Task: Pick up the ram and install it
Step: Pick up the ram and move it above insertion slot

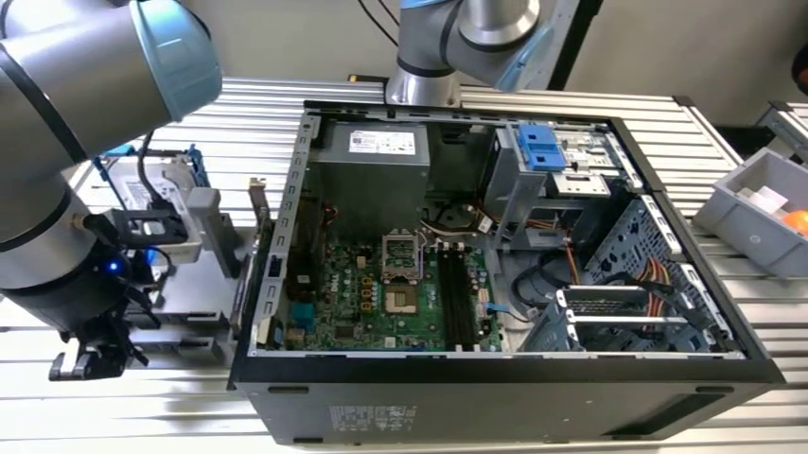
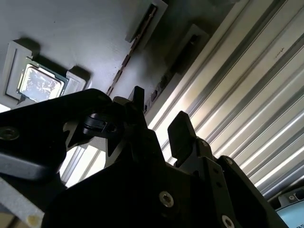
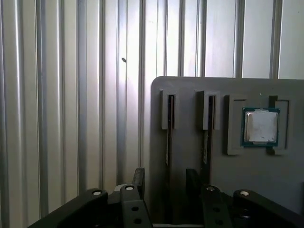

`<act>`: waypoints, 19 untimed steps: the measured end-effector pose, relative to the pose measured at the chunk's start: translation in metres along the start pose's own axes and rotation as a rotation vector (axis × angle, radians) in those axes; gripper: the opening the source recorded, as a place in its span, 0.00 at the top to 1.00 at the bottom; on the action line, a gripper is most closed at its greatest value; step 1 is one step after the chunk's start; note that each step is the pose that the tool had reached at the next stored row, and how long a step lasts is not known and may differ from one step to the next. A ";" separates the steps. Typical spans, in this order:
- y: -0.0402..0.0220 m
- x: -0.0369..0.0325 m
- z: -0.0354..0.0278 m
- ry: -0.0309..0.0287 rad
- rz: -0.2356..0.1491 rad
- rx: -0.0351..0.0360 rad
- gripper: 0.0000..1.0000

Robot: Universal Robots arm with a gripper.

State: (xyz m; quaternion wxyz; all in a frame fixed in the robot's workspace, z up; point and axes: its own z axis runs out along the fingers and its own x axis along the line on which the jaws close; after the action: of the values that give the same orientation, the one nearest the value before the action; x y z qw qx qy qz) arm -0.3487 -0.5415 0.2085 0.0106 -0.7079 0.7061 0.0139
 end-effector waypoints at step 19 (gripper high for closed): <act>0.0000 -0.0027 0.0148 0.0002 0.000 -0.0002 0.00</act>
State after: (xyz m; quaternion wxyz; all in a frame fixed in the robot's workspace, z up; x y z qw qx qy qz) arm -0.3488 -0.5383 0.1938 0.0105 -0.7079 0.7061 0.0139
